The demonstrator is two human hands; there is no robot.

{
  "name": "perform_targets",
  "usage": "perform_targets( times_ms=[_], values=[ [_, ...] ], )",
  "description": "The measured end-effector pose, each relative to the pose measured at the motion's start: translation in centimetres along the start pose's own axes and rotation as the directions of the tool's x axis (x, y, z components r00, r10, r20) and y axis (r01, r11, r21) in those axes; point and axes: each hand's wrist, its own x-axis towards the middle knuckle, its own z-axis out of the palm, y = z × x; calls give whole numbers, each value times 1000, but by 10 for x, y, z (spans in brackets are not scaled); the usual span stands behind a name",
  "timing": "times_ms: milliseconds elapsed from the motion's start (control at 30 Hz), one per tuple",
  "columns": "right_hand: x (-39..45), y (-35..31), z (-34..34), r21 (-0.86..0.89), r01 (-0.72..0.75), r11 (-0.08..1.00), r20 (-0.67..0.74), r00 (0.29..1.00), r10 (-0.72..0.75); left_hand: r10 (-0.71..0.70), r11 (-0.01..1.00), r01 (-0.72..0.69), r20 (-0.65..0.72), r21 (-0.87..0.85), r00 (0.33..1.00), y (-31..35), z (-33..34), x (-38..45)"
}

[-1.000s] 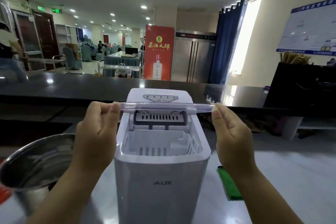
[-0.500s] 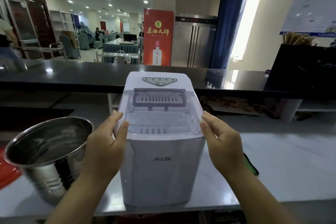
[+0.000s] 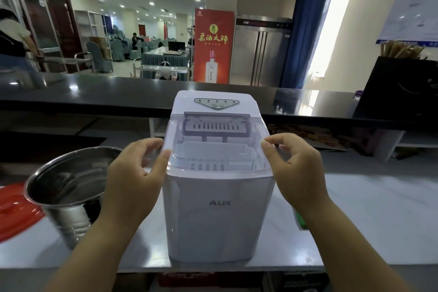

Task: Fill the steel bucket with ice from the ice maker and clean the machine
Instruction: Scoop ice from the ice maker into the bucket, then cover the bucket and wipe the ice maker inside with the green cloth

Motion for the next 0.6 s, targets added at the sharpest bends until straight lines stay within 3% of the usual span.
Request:
perform_targets(
  times_ms=[300,600],
  values=[
    [26,-50,34,167,27,986,77,996,-41,78,997,-77,-48,28,996,-1,-38,23],
    [30,-115,107,295,-23,955,198,979,-38,74,997,-72,-63,38,995,-59,-93,54]
  ],
)
